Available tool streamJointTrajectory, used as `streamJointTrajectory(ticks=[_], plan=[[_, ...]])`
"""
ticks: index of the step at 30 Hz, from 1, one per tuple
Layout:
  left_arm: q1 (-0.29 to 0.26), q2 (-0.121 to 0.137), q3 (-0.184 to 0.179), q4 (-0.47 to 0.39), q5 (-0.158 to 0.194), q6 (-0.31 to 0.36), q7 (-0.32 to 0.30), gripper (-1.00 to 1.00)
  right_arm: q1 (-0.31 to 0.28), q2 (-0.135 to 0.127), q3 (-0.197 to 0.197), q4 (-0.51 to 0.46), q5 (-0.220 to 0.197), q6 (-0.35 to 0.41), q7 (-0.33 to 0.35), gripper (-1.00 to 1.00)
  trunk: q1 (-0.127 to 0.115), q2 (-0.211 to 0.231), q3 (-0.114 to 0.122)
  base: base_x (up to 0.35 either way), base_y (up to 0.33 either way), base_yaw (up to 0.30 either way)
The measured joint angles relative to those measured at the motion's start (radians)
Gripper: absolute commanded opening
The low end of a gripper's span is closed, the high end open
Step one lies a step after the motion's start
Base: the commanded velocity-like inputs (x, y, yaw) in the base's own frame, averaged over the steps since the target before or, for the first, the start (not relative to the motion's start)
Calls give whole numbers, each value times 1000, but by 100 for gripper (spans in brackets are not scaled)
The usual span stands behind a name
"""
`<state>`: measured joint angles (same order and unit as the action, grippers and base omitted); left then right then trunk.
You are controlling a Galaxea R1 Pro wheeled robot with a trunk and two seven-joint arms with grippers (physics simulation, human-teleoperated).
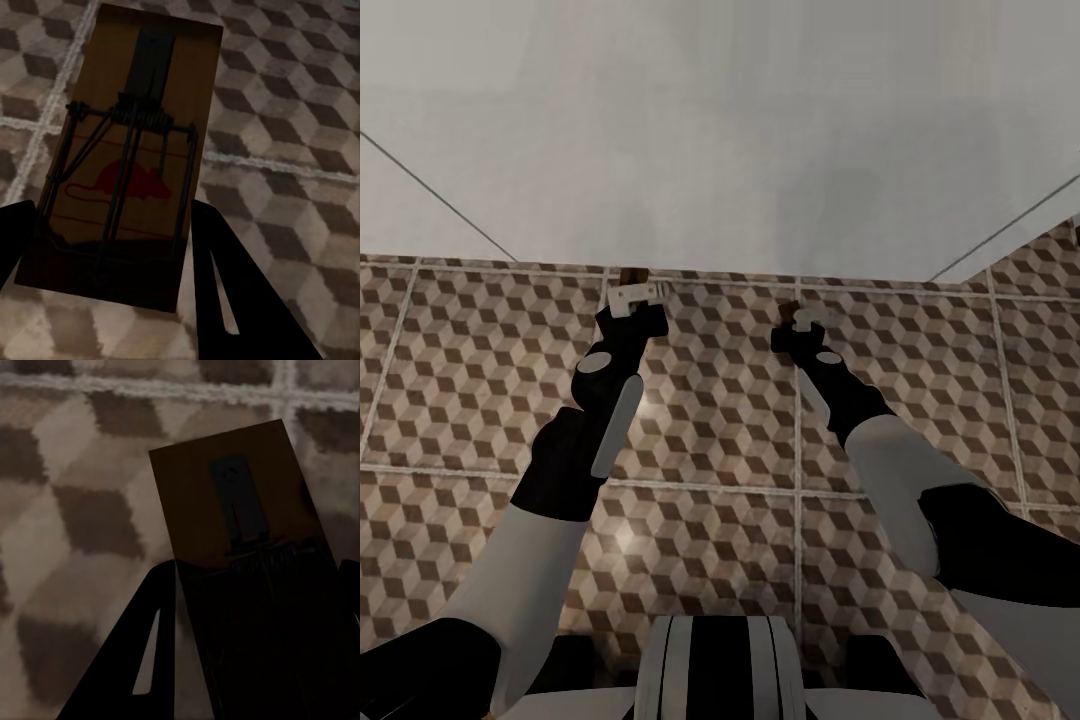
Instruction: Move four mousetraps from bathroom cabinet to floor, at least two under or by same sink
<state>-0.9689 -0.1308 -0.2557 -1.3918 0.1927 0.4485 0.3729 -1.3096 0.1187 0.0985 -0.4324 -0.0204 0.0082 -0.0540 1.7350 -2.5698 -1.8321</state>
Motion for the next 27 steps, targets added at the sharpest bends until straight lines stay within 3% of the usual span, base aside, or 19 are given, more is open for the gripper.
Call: streamJointTrajectory(ticks=[27], plan=[[16,0,0,-3,0,-1,-1,-100,0,1,-2,-14,0,0,-1,-100,0,0,0,3,0,0]])
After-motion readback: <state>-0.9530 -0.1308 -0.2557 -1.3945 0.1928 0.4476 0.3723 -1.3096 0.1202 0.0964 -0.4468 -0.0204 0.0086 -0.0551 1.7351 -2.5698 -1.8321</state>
